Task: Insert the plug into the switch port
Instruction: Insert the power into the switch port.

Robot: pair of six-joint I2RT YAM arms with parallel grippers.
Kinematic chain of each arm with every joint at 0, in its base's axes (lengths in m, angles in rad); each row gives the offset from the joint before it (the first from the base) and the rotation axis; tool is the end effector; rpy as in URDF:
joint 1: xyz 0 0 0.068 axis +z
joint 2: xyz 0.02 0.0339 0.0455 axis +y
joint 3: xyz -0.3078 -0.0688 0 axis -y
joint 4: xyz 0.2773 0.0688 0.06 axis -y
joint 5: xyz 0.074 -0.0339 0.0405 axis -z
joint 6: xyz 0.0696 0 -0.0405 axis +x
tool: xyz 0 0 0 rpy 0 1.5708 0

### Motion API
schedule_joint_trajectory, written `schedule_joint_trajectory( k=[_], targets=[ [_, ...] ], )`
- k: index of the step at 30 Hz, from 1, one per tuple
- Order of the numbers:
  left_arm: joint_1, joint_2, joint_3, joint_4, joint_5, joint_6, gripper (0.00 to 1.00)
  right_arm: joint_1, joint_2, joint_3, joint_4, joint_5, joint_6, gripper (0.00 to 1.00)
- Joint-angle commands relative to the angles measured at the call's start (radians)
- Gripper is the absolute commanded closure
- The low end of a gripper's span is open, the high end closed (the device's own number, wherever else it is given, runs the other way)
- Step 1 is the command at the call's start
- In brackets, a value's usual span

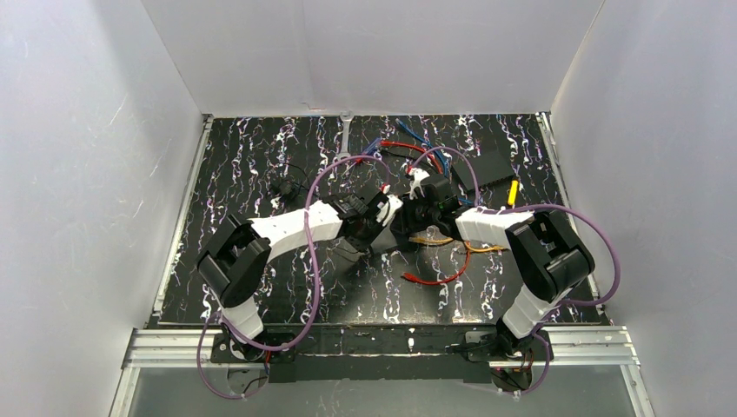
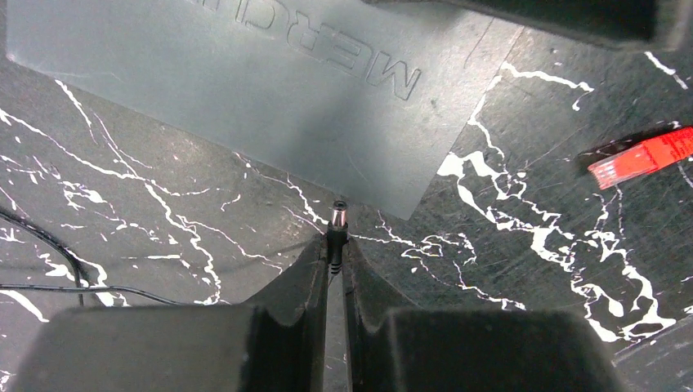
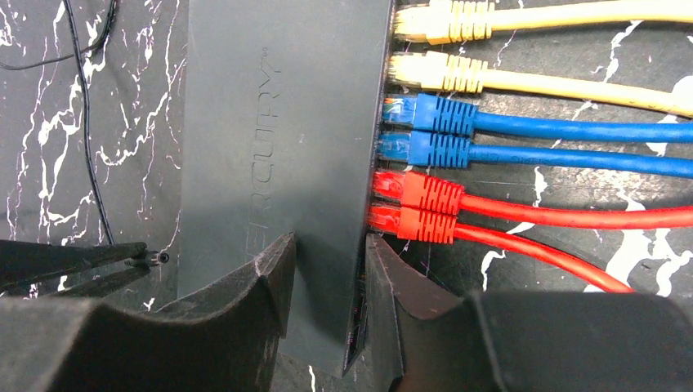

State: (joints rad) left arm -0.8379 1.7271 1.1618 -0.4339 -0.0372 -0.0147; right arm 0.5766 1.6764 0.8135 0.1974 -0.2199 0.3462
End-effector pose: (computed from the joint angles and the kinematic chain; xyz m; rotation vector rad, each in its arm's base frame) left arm 0.2775 -0.3044 0.1989 1.0244 2.3821 -0.2711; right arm 0.3186 0.2253 0.1603 -0.3905 2.2909 0.7318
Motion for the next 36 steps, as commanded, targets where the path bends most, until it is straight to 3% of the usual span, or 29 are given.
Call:
schedule_joint_trajectory(
  k=[1,36],
  targets=[
    [0.009,0.013,0.043,-0.089,-0.001,-0.001,1.0,0.0,0.017,-0.02,-0.016,-0.041,0.017,0.56],
    [0.009,0.105,0.119,-0.146,0.037,-0.008,1.0,-0.058,0.037,-0.051,0.049,-0.137,0.08,0.55]
  ],
)
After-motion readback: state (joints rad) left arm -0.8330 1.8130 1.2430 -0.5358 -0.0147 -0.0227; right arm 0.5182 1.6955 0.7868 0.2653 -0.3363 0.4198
